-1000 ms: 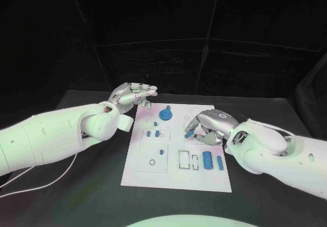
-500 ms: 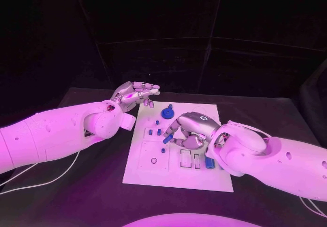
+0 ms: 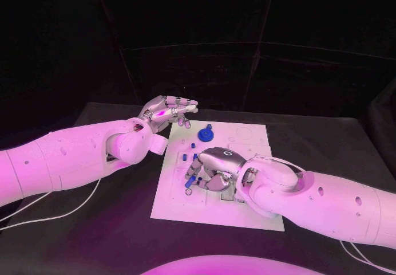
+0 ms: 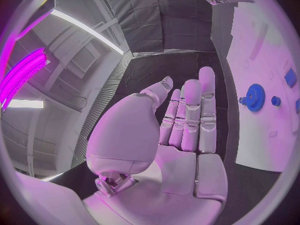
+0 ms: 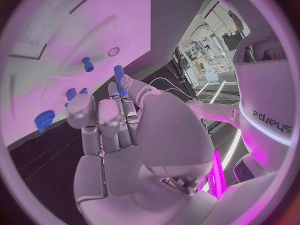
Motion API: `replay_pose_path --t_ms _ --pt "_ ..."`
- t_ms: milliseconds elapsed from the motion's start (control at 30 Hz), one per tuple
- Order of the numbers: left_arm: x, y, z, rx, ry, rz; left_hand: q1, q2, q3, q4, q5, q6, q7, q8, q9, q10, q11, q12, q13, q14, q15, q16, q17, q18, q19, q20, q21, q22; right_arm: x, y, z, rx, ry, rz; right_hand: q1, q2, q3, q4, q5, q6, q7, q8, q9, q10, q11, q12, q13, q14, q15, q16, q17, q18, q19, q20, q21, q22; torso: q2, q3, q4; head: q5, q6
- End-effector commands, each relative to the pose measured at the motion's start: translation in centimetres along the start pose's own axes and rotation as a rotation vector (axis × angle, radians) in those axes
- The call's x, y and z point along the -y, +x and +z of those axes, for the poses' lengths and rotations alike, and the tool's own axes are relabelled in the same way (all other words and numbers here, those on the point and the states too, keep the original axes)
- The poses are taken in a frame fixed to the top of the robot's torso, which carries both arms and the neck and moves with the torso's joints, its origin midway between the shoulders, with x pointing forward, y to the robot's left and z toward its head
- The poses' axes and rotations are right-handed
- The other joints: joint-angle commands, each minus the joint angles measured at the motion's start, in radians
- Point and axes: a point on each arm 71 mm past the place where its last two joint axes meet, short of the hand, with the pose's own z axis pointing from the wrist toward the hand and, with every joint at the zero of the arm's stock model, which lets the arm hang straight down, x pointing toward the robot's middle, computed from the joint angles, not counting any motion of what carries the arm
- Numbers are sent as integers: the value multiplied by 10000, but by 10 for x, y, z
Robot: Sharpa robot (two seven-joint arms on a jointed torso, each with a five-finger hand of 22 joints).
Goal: Assemble the parts on the task board
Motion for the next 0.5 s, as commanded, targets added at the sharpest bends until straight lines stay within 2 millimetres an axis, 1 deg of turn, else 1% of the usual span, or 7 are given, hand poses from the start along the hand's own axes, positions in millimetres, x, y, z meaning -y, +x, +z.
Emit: replay_pose_path --t_ms 33,233,500 --pt "1 2 1 -133 58 -81 76 39 -63 10 5 -51 6 28 -14 -53 -5 49 9 -62 23 -62 -10 55 -72 21 -48 -9 -1 5 2 -562 -45 -482 -43 18 59 -4 27 -23 42 -24 13 84 -26 -35 13 -1 1 54 16 -43 -13 46 62 17 -11 3 -14 26 -7" --pt "1 2 1 -158 50 -90 76 39 -63 10 5 -51 6 28 -14 -53 -5 49 9 -62 23 -62 -10 55 -72 21 -48 -9 -2 9 4 -681 -4 -719 -61 11 55 -4 30 -18 41 -22 15 93 -27 -36 16 1 2 62 27 -42 -16 48 62 16 -10 15 -17 38 -2" --pt "1 2 1 -167 45 -93 86 46 -67 4 6 -61 8 42 -13 -64 -4 65 9 -74 25 -73 -31 56 -73 22 -60 -19 0 13 5 -941 158 -884 -118 -4 39 -1 19 3 33 -14 20 119 -33 -42 24 1 2 71 31 -42 -15 54 70 26 -5 6 -11 41 -11"
